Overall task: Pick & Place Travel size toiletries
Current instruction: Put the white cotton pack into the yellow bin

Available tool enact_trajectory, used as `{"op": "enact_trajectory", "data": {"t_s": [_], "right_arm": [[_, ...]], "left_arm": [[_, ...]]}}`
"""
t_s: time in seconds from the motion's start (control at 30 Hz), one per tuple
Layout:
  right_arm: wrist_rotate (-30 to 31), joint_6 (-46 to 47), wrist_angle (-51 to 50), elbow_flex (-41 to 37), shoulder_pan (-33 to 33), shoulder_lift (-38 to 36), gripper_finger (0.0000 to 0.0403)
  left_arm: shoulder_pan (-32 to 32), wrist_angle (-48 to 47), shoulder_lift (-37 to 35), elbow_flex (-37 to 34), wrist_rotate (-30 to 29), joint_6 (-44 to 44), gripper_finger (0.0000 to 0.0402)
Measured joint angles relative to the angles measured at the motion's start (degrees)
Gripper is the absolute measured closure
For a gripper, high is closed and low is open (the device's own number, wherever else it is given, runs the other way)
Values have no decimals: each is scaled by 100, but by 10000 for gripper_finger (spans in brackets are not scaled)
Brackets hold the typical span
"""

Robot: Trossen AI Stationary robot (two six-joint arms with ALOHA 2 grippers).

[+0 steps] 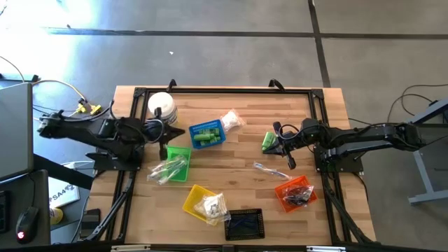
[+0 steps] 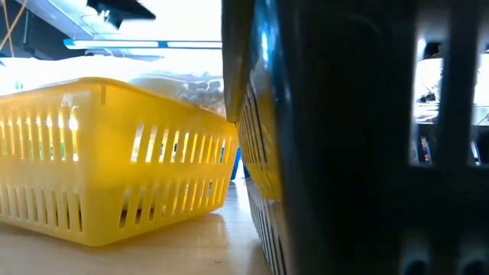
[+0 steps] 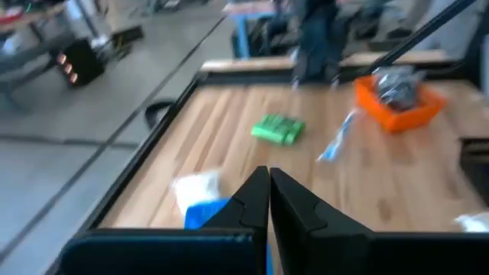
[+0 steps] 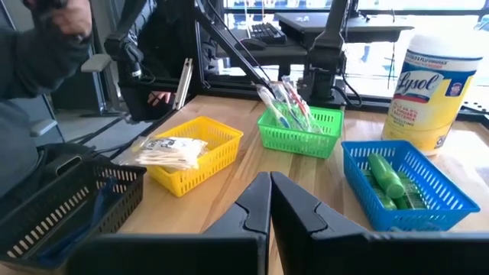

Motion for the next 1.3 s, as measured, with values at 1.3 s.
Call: {"op": "enact_trajectory", "data": {"t_s": [1.3], "right_arm": [[2568, 489, -178, 431, -134, 331, 401]], "left_arm": [[67, 244, -3809, -3293, -759, -986, 401]]}}
